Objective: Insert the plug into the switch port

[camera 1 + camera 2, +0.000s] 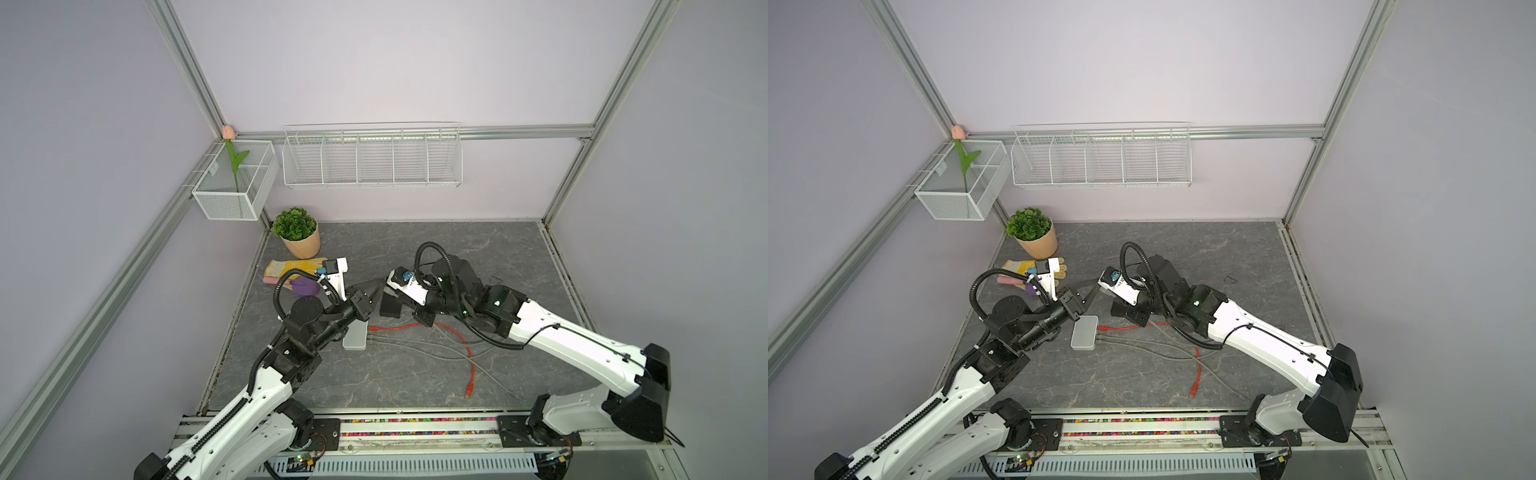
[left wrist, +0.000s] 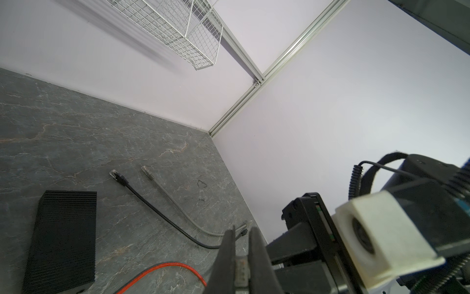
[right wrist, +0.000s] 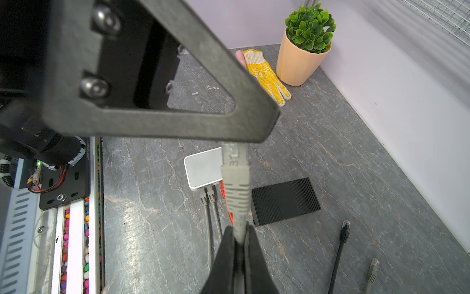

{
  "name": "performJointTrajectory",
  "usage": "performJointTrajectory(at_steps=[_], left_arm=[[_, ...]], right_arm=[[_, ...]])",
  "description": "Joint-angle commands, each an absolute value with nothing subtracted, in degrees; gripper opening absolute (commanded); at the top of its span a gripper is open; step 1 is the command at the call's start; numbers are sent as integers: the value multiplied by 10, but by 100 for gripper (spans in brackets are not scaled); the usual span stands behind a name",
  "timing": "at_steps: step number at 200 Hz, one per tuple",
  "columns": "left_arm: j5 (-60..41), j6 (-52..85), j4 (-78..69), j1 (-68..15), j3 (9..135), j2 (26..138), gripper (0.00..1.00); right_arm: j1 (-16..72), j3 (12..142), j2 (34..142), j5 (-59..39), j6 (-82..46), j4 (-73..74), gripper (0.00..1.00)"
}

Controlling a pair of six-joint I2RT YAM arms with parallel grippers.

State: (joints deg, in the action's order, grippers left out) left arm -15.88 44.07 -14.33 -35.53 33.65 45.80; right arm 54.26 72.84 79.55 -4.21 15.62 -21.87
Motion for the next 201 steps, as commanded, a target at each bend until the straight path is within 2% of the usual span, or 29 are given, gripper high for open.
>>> performJointTrajectory(at_steps=[1, 7, 15, 53, 107, 201], left_arm=[[-154, 413, -102, -358, 362, 438, 59], [-144, 404, -81, -357, 370, 435, 68], [-134, 389, -61, -357, 378, 409, 72], [-127, 329, -33, -356, 386, 330, 76], [-204, 301, -44, -357, 390, 317, 69], [-270, 343, -147, -356, 353, 385, 63]], right_arm=[[543, 709, 773, -51, 168, -197, 7], [541, 703, 767, -69, 178, -199, 7], [535, 700, 758, -101, 190, -213, 7], [500, 709, 743, -242, 202, -277, 7], [455, 722, 740, -378, 211, -305, 7], [438, 732, 752, -439, 203, -297, 7]])
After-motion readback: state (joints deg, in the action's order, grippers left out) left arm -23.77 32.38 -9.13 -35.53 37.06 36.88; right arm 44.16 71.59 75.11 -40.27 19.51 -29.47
